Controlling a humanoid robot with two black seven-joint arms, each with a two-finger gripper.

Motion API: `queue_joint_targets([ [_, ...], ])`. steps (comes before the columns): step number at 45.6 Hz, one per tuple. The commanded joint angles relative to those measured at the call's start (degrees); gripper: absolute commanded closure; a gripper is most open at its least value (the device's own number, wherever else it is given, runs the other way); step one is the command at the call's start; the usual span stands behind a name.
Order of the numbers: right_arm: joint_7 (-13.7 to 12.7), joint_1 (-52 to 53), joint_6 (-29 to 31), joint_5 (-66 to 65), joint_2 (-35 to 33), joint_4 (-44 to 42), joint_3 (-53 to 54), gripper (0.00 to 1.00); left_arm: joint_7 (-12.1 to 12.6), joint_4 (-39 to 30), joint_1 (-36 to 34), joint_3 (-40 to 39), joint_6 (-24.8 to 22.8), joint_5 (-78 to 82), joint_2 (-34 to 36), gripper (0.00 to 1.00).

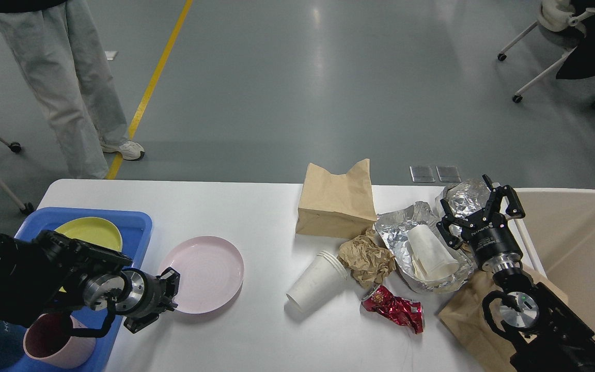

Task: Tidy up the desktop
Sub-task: 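Lift the pink plate with the left gripper and stack it on the yellow plate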

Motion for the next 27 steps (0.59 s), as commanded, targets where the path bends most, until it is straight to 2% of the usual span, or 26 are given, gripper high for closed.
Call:
queue_joint_targets([
  [1, 0.0, -0.06, 0.0, -0.02, 0.0, 0.0, 0.0, 0.0, 0.96, -2.66, -2.68, 1.01, -1.51, 0.08, 0.8, 1.0],
  [5, 0.0, 0.02, 0.0, -0.02, 0.08, 0.0, 0.0, 0.0, 1.4, -5.73, -6.54, 2.41, -2.92, 0.35, 2.91, 1.0],
  [10, 0.0, 0.02, 0.0, -0.02, 0.0, -0.08, 0.0, 0.0, 2.45, -11.27, -14.97, 4.61, -3.19, 0.44, 6.6, 1.0],
  [17, 0.0, 0.02, 0.0, -0.02, 0.0, -0.08, 0.0, 0.0, 6.93, -19.36, -29.65, 11.02, -4.41, 0.52, 8.71, 1.0],
  [19, 0.0, 0.02, 0.0, -0.02, 0.0, -0.08, 0.0, 0.0, 7.99, -21.82, -34.91, 13.65, -7.39, 0.52, 10.03, 1.0],
  [27, 0.0, 0.02, 0.0, -0.02, 0.0, -0.08, 0.0, 0.0, 7.82, -24.99, -48.99, 21.83, -19.44, 0.09, 12.58, 1.0],
])
